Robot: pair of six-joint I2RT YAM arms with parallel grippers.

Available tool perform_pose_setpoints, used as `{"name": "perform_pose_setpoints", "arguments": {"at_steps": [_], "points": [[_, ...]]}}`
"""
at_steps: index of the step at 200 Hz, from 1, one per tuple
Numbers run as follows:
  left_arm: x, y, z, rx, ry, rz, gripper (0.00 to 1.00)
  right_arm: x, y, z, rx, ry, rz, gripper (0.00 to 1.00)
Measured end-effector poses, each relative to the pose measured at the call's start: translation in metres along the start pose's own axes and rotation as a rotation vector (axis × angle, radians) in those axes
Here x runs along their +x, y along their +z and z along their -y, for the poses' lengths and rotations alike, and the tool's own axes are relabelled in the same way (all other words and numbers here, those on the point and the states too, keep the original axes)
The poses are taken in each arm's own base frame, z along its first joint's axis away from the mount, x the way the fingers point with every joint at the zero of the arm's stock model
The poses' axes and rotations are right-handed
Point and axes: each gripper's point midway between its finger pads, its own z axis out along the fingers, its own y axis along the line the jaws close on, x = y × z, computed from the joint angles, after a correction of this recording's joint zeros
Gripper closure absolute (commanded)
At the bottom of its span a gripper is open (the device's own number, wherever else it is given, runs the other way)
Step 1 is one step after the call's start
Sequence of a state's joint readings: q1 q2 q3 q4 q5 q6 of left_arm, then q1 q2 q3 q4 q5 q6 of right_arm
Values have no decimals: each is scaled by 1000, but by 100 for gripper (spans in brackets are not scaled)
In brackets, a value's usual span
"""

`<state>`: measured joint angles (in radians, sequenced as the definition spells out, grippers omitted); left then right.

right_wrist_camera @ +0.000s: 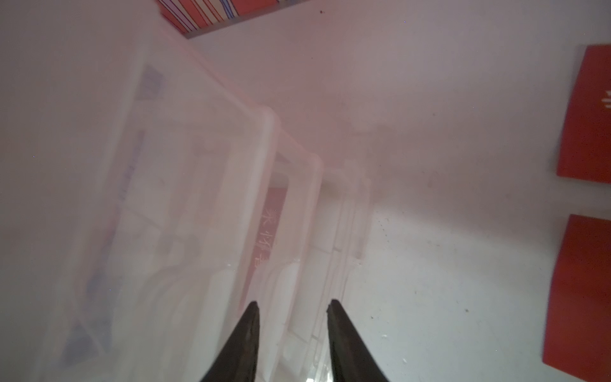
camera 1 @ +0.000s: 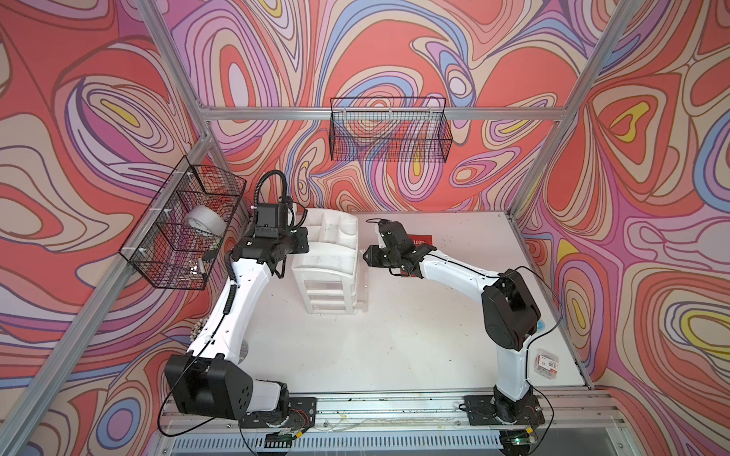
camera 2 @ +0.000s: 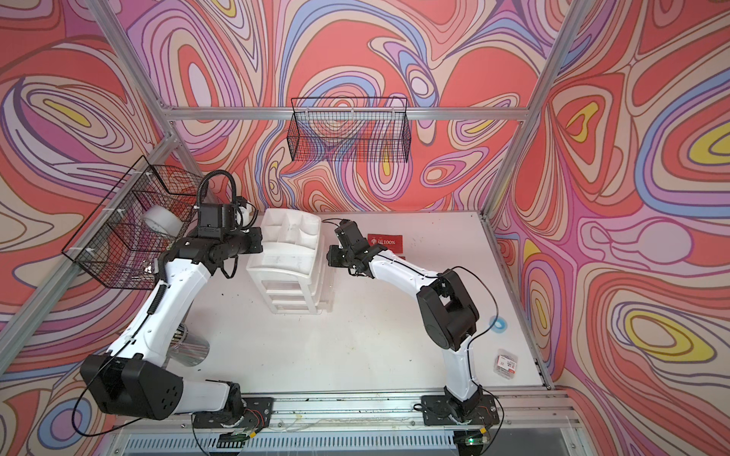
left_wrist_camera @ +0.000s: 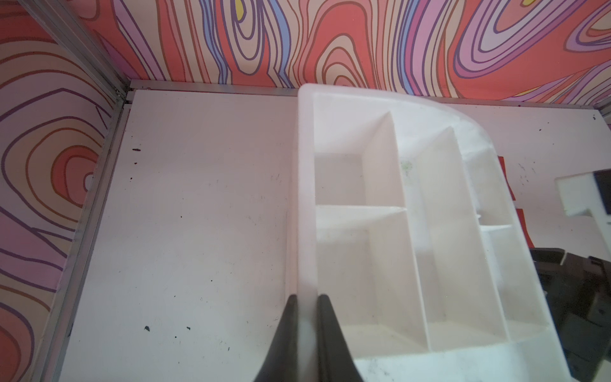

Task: Take the postcards out of the drawer
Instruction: Open the drawer in the storage box.

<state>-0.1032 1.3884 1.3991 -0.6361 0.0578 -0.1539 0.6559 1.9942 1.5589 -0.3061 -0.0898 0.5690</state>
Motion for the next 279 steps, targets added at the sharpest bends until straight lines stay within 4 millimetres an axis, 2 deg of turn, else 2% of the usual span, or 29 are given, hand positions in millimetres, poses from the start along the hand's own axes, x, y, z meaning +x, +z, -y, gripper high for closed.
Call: {"name": "perform_pose_setpoints", "arguments": {"at_steps": [46,101,164,227,279], "points": [[0,0,0,1,-1,0,100,14,9,12,46,3,-40,68],[0,0,0,2,-3,1,100,37,34,21,81,2,-111,72],[0,-1,0,2,-4,1,100,36,44,13,89,3,-129,81],[0,-1,0,1,-7,2,100,43,51,17,131,10,-160,88],[1,-3,-1,-5,-16,5,100,41,52,19,169,21,-173,93]]}}
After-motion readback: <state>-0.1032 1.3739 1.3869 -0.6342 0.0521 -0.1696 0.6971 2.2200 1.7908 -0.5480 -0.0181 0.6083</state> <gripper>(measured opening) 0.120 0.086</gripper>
